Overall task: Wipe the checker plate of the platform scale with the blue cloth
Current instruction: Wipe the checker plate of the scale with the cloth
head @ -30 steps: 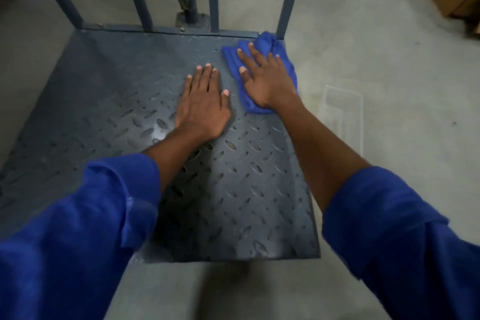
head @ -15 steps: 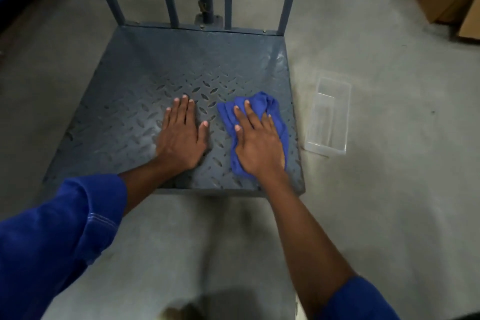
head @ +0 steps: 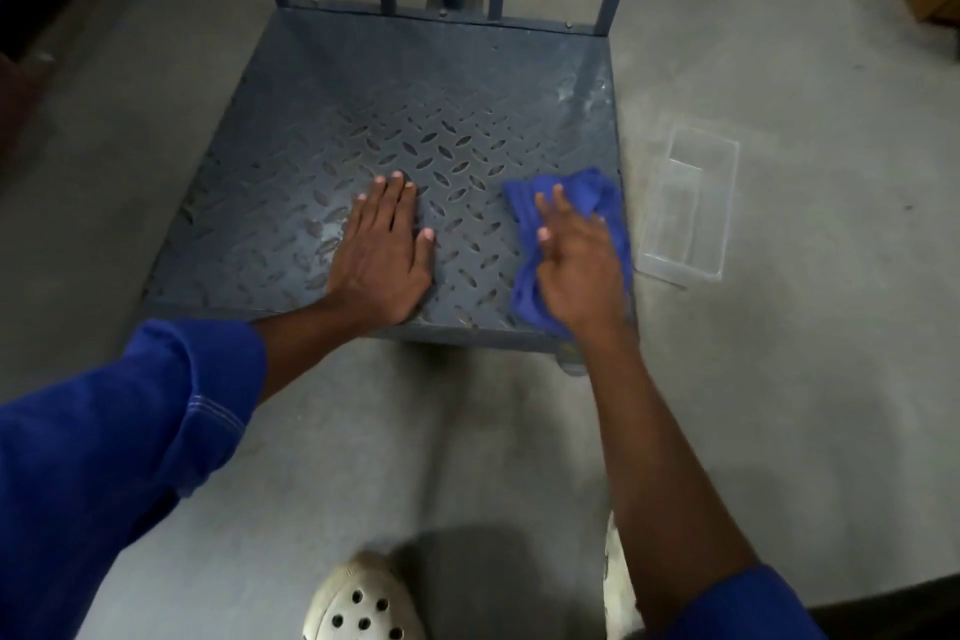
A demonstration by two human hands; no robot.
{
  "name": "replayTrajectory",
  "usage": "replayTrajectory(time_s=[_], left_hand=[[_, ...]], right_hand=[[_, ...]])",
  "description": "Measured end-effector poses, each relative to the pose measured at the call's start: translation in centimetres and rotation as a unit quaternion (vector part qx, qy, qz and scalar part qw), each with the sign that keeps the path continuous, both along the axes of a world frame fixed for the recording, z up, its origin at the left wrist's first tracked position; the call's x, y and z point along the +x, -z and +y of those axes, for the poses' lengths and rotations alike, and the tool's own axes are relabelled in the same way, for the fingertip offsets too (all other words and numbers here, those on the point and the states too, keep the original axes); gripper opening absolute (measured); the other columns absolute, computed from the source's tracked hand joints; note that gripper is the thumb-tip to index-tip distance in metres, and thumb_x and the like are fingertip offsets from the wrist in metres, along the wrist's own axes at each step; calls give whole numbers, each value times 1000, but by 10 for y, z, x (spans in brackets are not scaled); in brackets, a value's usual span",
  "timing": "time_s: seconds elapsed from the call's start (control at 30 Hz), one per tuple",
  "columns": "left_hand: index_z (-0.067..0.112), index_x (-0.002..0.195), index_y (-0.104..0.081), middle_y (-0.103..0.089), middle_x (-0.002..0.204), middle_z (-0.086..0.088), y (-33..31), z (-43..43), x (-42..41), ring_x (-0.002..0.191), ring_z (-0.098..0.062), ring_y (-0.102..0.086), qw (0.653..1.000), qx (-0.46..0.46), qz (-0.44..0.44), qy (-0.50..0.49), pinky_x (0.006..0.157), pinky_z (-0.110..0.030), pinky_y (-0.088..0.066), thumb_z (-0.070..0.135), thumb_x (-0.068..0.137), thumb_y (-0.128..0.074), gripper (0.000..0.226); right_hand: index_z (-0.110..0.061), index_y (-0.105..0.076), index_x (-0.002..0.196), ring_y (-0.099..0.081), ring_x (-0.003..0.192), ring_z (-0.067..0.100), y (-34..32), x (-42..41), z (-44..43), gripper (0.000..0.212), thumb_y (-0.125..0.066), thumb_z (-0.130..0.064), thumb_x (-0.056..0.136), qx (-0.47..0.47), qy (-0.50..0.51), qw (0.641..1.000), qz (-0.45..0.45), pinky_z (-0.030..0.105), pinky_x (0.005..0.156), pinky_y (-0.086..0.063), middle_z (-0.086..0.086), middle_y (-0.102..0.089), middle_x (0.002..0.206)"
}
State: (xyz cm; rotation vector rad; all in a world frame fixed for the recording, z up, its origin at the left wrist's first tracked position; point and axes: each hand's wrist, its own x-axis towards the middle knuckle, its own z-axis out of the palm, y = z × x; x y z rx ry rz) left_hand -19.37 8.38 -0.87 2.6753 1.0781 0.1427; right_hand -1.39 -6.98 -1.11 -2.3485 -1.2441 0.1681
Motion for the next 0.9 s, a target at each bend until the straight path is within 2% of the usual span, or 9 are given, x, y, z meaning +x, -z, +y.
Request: replayTrajectory(time_s=[0.07,0.2,0.27,0.43,0.5,0.6,0.67,0.77,0.9], left_hand=[[7,169,-12,-7,178,-14,1,1,2,166,-28,-2,1000,9,1,0,131,-40,4,50,109,-17,74],[4,168,-21,-17,176,-17,2,0,3,165,-31,-11,1000,18,-15,-5,133,-43,-2,44,108,-22,72],[4,168,-19,-15,177,-16,1,1,1,165,-30,-9,1000,17,-8,-8,133,-41,0,44,108,-22,71],[7,170,-7,-2,179,-13,2,5,11,166,-26,1,999,27,18,-13,133,-41,4,45,113,-21,69],[7,170,-7,-1,179,-13,0,14,25,166,-26,2,999,19,17,-28,133,-43,4,45,112,-19,70],[5,169,-11,-5,179,-13,-1,32,48,166,-27,-1,999,17,13,-41,134,-44,2,44,106,-14,75],[6,170,-11,-4,179,-12,0,48,58,166,-26,0,999,7,10,-48,134,-45,2,43,110,-18,71],[9,170,-8,-2,179,-10,1,63,69,166,-26,2,998,9,13,-64,134,-48,2,45,113,-19,69],[10,170,-8,-1,179,-9,5,73,80,166,-26,3,997,13,13,-73,134,-50,4,46,112,-18,69]], right_hand=[[-15,-44,158,-36,154,28,-4,-3,15,54,-36,-22,105,-9,15,1000,-7,47,131,-15,6,-35,168],[-19,-49,156,-38,153,23,-3,-44,44,51,-53,-15,104,10,-138,990,2,45,130,-15,2,-40,166],[-19,-53,153,-41,152,21,-1,-27,41,50,-54,-12,103,28,-162,986,26,46,130,-16,1,-43,164],[-11,-50,154,-42,151,33,-8,47,35,51,-43,-25,106,13,54,998,15,52,129,-16,12,-40,165],[-13,-48,156,-41,152,30,-9,18,56,55,-38,-30,104,2,-31,999,-21,53,129,-18,10,-39,166],[-21,-56,151,-46,148,23,2,3,72,47,-47,-29,106,45,-165,985,21,53,128,-25,2,-46,162],[-20,-58,149,-49,146,24,6,35,79,45,-50,-29,105,74,-120,989,32,55,126,-28,3,-50,159],[-21,-55,151,-46,148,27,5,85,92,51,-46,-41,104,62,-36,997,14,51,129,-22,6,-48,161],[-27,-42,159,-26,158,35,9,117,127,73,-48,-67,99,51,6,997,-50,52,130,-15,12,-26,171]])
